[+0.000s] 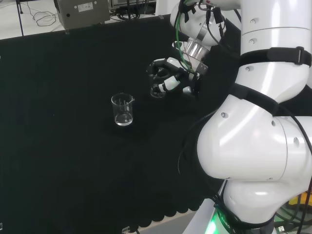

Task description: Place the beaker back on the table.

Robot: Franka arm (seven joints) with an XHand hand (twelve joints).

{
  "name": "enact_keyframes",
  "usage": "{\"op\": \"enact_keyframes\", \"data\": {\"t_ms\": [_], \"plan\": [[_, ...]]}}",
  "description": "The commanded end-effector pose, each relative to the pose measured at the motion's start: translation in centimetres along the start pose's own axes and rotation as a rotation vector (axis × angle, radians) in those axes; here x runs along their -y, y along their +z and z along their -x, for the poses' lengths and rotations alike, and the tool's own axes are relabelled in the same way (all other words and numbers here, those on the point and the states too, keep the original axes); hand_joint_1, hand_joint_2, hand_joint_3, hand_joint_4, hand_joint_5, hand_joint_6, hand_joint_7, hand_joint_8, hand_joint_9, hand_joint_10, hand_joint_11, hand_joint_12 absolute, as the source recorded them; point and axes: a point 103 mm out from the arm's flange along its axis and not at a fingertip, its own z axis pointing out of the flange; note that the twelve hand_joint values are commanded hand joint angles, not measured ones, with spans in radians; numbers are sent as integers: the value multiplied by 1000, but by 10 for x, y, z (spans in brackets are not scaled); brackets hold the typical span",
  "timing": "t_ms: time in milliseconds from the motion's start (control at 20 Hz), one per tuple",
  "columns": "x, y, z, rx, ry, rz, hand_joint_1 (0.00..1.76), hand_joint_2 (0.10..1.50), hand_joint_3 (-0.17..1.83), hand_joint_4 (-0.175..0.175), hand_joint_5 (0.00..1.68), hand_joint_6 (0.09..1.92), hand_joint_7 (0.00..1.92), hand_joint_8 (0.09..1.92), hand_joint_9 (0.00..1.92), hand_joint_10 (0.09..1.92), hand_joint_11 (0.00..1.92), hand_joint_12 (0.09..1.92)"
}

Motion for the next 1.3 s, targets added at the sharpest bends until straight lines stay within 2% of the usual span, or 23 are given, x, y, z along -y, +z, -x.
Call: {"op": "enact_keyframes", "data": {"t_ms": [50,150,300,650,850,1300], "plan": [[-2,-3,-7,10,2,-10,928,515,486,-77,327,510,254,751,749,87,71,1416],[1,-8,-5,12,0,-7,921,522,467,-78,337,461,238,750,737,87,55,1418],[4,-18,-15,20,-9,26,911,528,453,-79,341,424,240,749,717,87,28,1426],[7,-51,-51,81,-15,86,887,532,436,-80,343,386,207,743,672,87,0,1440],[23,-75,-77,122,0,97,874,533,431,-81,341,378,202,742,665,87,0,1435],[53,-95,-111,189,45,124,851,555,430,-86,351,365,236,754,681,87,0,1440]]}}
